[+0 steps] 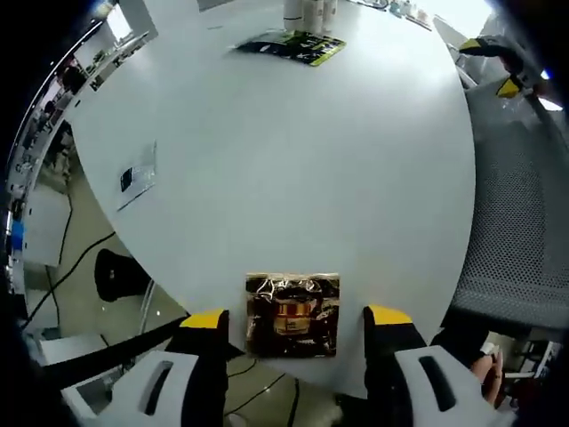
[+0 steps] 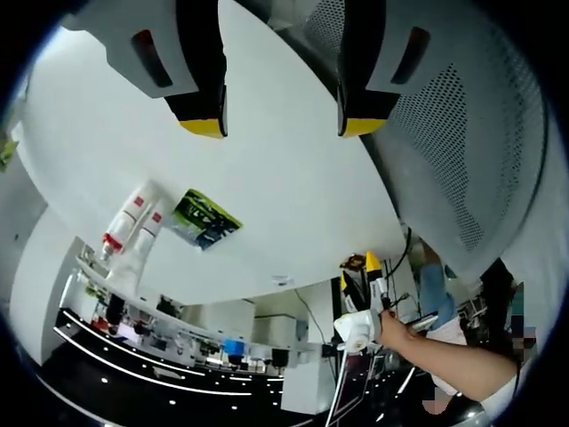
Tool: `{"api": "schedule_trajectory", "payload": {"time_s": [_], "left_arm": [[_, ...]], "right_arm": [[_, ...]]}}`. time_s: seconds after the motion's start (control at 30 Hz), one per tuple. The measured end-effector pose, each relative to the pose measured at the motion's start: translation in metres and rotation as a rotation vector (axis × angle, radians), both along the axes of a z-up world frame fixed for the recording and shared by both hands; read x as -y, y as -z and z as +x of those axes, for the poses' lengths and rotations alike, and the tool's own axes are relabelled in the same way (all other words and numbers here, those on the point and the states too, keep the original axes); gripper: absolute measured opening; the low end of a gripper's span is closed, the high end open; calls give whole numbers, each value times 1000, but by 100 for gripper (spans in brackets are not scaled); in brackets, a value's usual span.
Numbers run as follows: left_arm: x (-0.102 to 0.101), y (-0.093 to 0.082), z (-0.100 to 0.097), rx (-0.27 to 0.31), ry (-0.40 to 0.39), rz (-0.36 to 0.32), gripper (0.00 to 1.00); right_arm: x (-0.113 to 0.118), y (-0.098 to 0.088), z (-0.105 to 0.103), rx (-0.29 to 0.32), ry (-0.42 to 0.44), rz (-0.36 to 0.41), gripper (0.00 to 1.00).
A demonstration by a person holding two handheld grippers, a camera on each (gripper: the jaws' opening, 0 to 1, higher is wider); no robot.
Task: Arrange the skincare products in the storage area until every visible bottle or jar stands upright without overlapping.
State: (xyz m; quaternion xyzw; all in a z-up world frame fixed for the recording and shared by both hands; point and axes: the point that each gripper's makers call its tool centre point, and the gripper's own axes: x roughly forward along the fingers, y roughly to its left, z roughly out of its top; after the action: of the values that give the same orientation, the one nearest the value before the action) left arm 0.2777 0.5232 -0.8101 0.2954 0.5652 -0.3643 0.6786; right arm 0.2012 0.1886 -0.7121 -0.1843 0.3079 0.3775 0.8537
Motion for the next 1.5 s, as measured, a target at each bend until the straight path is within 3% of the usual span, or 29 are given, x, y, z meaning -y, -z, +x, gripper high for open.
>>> {"api": "schedule_trajectory", "payload": {"time_s": [0.13,0.2,0.4,0.5,0.67,0.8,0.9,1.03,1.13,1.2,1.33,1.47,1.5], "left_arm": [[4,-3,-5,14,5,-26,56],[10,-5,-6,29,-16,-62,39],[16,-8,-9,69,-165,-132,39],[23,-9,-8,56,-277,-206,39],[42,-12,-17,12,-371,-299,39],[63,-19,-22,-2,-472,-418,39],[82,-28,-31,-55,-540,-525,39],[112,-53,-33,-53,-613,-685,39],[137,-75,-34,-4,-587,-772,39],[150,-84,-38,6,-586,-797,39],[177,-98,-50,35,-567,-834,39],[202,-105,-66,68,-502,-825,39],[207,-105,-71,81,-490,-821,39]], "right_arm": [[0,0,0,0,-2,-2,47],[0,1,0,0,-3,-5,47],[-1,1,0,-3,-6,-8,47],[-1,1,-1,-1,-14,-9,47],[-2,2,-2,-2,-17,-11,47],[-2,1,-1,-2,-16,-3,47],[2,-1,4,-8,26,16,47],[3,-5,7,-11,49,48,47],[0,-4,5,-21,37,55,47],[-5,-3,2,-60,36,97,47],[-13,-8,1,-201,93,255,50],[-17,-29,7,-314,177,487,51],[-21,-37,10,-373,222,604,50]]}}
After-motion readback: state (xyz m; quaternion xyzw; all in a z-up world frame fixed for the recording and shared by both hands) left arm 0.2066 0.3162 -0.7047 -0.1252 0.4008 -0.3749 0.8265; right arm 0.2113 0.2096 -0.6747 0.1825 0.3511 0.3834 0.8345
